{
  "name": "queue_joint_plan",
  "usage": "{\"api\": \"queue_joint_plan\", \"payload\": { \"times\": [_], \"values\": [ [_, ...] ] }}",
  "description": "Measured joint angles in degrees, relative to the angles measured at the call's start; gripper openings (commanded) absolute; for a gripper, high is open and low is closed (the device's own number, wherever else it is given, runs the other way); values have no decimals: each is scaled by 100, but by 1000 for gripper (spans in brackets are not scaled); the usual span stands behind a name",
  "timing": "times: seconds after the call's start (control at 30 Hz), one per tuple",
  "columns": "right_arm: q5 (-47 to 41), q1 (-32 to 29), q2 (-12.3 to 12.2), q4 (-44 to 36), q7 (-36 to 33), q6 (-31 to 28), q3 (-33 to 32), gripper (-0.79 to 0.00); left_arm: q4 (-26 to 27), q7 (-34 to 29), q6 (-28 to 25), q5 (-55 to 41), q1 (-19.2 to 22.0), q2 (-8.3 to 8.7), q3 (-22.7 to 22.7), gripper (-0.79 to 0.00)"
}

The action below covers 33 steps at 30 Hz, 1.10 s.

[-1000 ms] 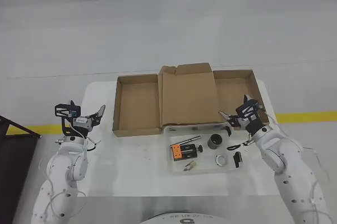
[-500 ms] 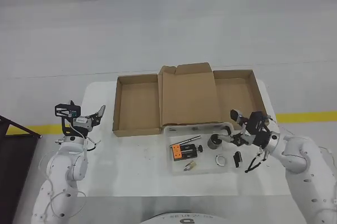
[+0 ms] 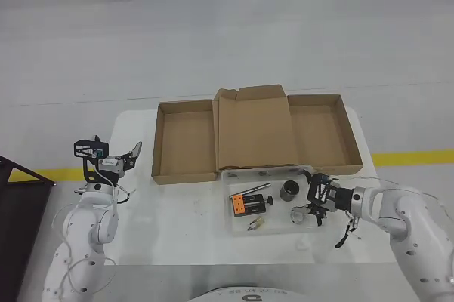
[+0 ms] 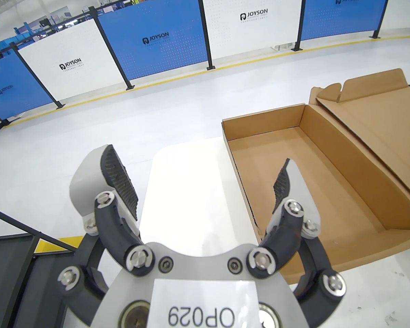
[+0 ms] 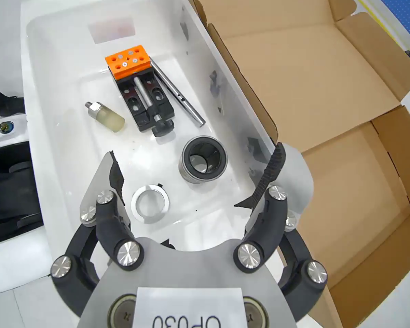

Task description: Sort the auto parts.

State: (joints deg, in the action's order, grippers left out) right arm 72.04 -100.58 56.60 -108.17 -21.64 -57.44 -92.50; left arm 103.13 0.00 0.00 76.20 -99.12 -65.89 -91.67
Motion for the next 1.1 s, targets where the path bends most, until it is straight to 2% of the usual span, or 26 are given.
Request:
{"api": "queue_joint_plan", "payload": {
  "times": [0.13,0.3,0.6,0.77,0.9,1.0,1.1],
  "values": [
    [216,29,-6,14,-52,94,169,-3,0,0,0,0,0,0,0,0],
    [391,164,-3,60,-167,224,497,-89,0,0,0,0,0,0,0,0],
    [476,415,14,174,-527,797,834,-62,0,0,0,0,0,0,0,0],
    [471,500,13,208,-757,960,945,-92,0,0,0,0,0,0,0,0],
    [517,587,9,241,-984,978,1096,-172,0,0,0,0,0,0,0,0],
    [489,667,8,301,-1121,967,1200,-277,0,0,0,0,0,0,0,0],
    [441,748,7,358,-1236,973,1279,-308,0,0,0,0,0,0,0,0]
  ]
}}
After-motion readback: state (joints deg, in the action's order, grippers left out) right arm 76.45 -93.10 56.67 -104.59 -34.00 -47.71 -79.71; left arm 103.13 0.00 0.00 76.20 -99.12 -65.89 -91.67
